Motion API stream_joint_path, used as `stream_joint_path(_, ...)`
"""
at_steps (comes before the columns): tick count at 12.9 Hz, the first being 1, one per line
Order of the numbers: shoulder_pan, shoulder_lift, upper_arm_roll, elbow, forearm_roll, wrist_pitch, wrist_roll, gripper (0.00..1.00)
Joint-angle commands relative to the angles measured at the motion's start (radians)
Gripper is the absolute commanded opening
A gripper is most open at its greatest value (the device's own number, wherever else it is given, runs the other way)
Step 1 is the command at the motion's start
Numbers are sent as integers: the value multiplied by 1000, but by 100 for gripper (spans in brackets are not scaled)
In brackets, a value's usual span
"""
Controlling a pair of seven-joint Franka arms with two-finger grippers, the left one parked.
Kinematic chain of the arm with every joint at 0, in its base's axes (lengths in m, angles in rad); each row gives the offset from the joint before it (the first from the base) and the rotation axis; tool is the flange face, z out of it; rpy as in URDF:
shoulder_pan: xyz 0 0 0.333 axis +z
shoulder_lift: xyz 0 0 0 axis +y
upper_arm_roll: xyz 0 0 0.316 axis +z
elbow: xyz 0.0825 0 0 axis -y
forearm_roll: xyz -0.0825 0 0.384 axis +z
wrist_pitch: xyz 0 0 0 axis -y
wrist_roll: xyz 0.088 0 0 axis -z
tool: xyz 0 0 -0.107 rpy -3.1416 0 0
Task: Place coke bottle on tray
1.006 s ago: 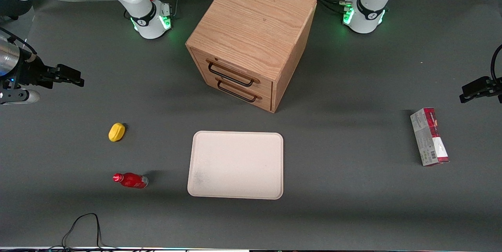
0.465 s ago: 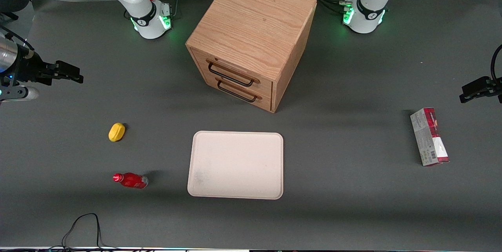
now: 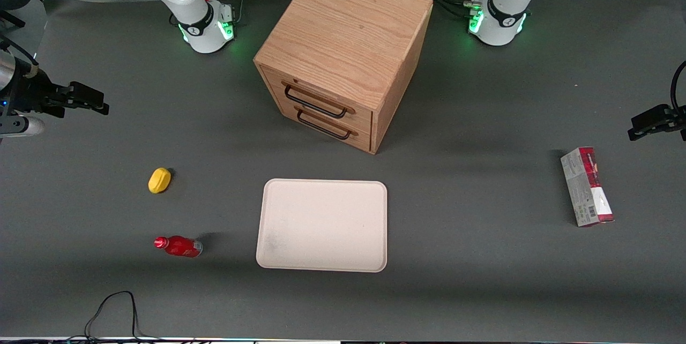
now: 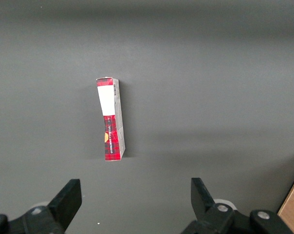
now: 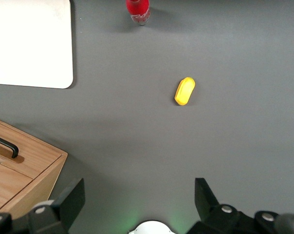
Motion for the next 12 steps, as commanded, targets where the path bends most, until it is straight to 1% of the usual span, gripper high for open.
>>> stream_joint_path(1, 4, 99, -13, 147, 19, -73, -16, 100)
stream_joint_path(4, -2, 221, -21, 272, 21, -81, -16, 100)
stream_joint_path(7, -37, 430, -19, 510, 61, -85, -16, 100)
stream_joint_path(8, -62, 499, -9, 577, 68, -88, -16, 100)
stream_joint_path(9, -76, 560, -6, 627, 90, -76, -11, 100)
stream_joint_path(10, -88, 602, -6, 672, 120, -55, -7, 100)
stream_joint_path(12, -93, 618, -3, 680, 130, -32, -7, 100)
